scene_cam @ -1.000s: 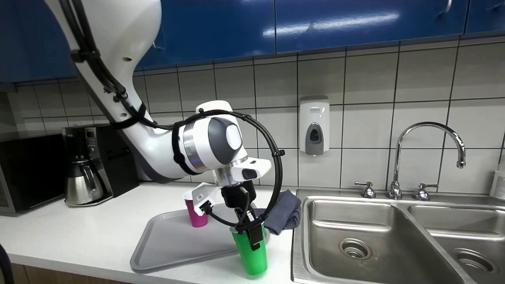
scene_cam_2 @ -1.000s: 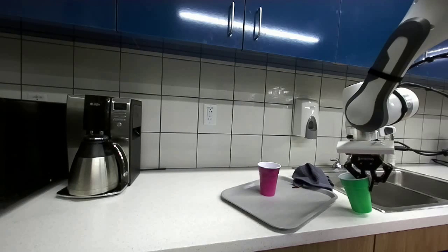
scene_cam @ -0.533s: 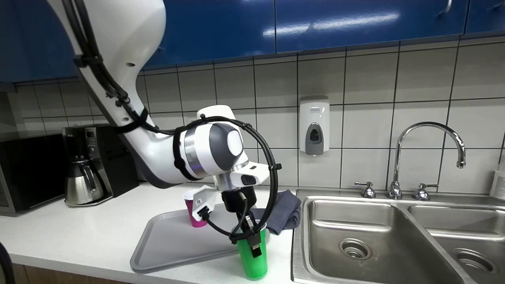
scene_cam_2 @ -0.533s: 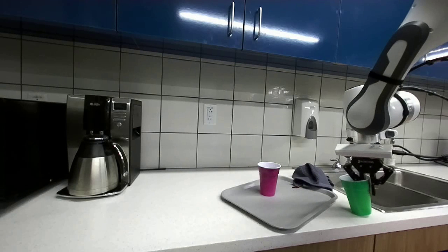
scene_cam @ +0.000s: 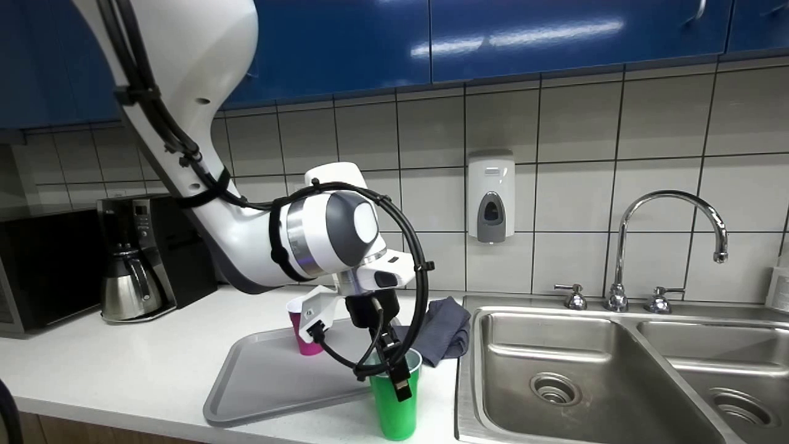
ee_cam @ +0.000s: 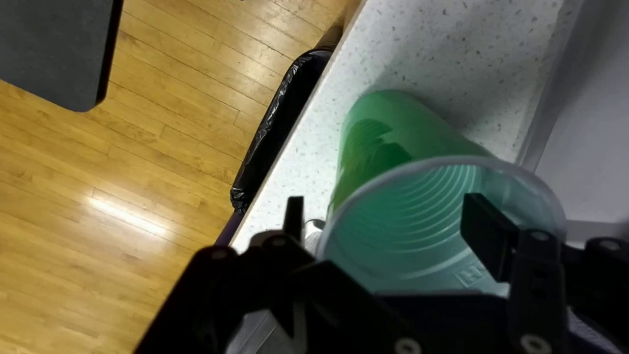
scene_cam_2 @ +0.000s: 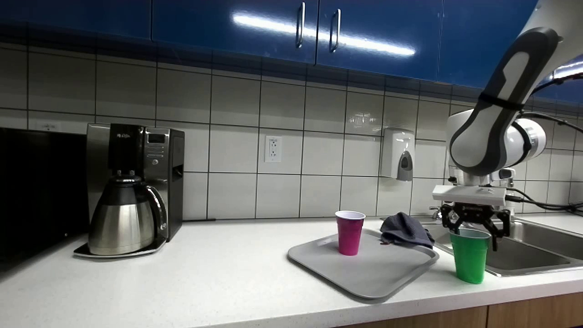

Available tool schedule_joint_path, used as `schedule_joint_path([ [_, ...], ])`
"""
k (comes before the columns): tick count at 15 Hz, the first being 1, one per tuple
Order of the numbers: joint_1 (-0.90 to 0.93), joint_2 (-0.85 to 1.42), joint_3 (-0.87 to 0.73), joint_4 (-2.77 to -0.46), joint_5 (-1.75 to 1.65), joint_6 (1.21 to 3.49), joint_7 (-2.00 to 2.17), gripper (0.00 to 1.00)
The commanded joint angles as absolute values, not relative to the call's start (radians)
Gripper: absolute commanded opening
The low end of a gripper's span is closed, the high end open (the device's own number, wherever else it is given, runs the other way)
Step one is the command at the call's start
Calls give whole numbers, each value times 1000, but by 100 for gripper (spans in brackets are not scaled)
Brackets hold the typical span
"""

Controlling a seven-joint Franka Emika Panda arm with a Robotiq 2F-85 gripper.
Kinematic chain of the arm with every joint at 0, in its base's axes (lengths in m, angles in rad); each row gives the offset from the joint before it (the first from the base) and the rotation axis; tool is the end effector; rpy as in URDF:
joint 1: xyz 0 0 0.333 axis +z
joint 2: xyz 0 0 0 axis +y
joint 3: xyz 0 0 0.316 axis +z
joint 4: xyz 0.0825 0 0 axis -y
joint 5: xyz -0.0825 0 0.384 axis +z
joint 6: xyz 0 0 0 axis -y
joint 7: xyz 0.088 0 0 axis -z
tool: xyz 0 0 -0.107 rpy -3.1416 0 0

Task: Move the cups to the counter

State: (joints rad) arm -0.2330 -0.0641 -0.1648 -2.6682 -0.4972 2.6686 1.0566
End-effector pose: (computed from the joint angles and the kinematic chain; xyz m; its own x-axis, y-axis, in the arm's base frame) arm 0.3941 -0.1493 0.2629 0.5234 -0.8256 0.2106 -0.8518 -0.5134 0.1041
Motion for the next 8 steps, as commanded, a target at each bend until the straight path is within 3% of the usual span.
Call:
schedule_joint_path([
  [1,-235,-114,-148,-2675,-527,2658,1104,100],
  [8,-239,-199,-84,-2677,-526,2637,1121,100],
])
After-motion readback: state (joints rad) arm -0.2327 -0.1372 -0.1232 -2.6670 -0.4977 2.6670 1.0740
